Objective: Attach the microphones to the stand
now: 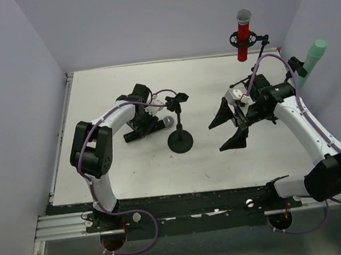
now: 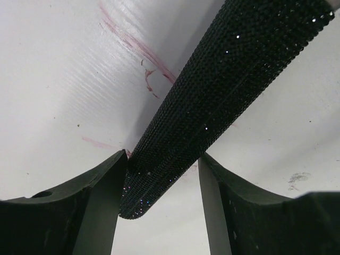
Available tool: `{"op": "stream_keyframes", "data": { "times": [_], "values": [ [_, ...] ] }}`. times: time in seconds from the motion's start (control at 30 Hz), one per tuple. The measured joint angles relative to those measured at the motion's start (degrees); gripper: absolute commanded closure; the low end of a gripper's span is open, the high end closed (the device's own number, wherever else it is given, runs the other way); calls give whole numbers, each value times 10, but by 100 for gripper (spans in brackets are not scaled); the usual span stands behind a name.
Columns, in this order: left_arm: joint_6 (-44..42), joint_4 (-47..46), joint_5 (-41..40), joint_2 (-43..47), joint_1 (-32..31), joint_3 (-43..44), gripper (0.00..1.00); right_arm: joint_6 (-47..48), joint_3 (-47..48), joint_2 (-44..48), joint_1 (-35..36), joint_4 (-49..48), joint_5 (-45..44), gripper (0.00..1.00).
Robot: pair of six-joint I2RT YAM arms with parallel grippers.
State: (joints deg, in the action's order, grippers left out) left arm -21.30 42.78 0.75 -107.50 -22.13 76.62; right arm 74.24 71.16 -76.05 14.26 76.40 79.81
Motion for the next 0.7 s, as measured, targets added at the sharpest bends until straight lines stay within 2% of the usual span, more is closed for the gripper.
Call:
{"op": "stream_keyframes", "data": {
  "times": [0.23,0.47,0.57,0.7],
  "values": [
    [38,30,-17,-9,0,18,31,0,0,4,0,0,0,0],
    [42,63,-16,-33,-5,46,31,0,0,5,0,0,0,0],
    [43,75,-16,-45,-7,60,38,0,0,6,0,0,0,0],
    [45,86,-16,-48,-9,65,58,0,0,7,0,0,0,1]
  ]
}}
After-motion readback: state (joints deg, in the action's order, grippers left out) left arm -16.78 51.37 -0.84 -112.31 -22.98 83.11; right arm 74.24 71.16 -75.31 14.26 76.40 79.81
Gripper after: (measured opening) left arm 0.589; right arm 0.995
